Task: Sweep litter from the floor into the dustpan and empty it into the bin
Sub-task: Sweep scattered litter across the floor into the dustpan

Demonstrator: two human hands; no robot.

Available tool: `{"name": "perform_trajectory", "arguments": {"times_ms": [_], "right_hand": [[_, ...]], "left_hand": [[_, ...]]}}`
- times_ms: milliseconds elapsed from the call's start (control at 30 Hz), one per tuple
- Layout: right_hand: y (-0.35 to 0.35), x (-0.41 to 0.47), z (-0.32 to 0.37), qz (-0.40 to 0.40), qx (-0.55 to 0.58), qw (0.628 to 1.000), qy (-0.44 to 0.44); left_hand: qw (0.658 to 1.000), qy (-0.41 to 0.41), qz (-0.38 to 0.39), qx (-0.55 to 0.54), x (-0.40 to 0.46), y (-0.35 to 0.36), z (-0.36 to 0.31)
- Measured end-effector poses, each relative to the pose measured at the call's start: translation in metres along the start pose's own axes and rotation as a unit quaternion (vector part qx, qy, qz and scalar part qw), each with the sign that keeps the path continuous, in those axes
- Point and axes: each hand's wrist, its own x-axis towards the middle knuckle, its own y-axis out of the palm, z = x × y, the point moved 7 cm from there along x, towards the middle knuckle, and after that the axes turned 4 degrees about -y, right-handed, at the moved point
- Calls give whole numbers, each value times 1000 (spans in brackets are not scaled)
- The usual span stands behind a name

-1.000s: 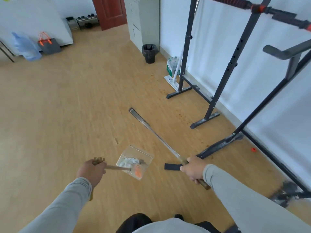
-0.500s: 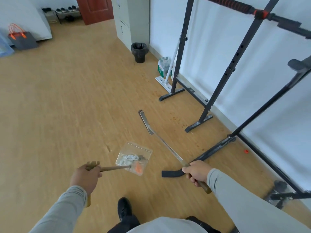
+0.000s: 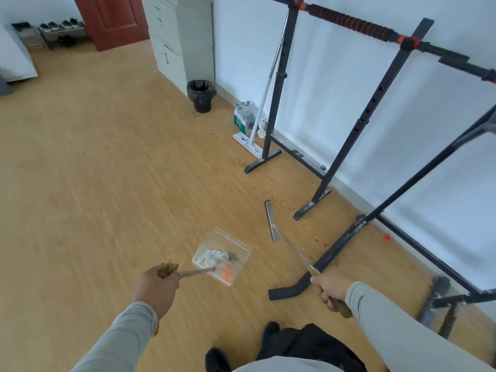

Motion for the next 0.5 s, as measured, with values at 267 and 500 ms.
{"name": "perform_trajectory", "arguments": {"times_ms": [267,500], "right_hand": [[-10,38,37,-1,8,999,32],[-28,95,97,26,37,998,49]], "left_hand": [[1000,-11,15,19,51,8,-53],[999,-6,6,32,87,11,-131]]}}
